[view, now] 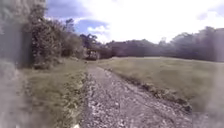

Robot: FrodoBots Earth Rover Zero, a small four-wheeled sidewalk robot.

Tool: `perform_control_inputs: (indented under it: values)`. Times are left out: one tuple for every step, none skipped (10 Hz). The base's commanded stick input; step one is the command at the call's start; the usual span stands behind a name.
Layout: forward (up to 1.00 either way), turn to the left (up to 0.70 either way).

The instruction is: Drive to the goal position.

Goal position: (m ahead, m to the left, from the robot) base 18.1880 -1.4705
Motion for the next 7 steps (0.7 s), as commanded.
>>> perform_control_inputs:
  values:
    - [0.7,0.0]
    - [0.7,0.12]
    - [0.7,0.35]
    - [0.7,0.35]
    - [0.7,0.35]
    - [0.7,0.35]
    - [0.7,0.35]
